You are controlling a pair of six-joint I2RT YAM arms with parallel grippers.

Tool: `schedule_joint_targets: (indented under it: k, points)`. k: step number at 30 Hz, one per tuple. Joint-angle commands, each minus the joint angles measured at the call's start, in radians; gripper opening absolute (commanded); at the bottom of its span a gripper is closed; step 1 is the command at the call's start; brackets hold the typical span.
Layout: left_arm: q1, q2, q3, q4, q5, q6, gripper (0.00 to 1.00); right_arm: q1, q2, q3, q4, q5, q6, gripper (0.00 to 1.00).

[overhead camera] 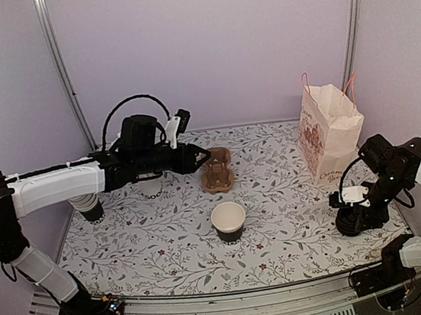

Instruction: Pack the takeout coffee

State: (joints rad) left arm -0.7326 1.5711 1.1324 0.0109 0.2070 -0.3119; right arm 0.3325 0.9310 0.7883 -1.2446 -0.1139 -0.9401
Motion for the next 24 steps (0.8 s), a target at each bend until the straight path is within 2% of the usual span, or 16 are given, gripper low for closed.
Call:
schedule_joint_targets:
  k: [1,18,24]
  points:
    - [0.007,-0.011,0.02,0.019,0.029,-0.005,0.51,-0.004,0.006,-0.027,0.047,0.003,-0.023,0.59]
    - [0.009,-0.025,0.04,-0.005,0.079,0.008,0.51,-0.003,0.082,-0.097,0.163,0.087,-0.016,0.59]
    - [0.009,-0.027,0.04,-0.006,0.075,0.017,0.52,-0.004,0.118,-0.088,0.158,0.075,-0.027,0.52]
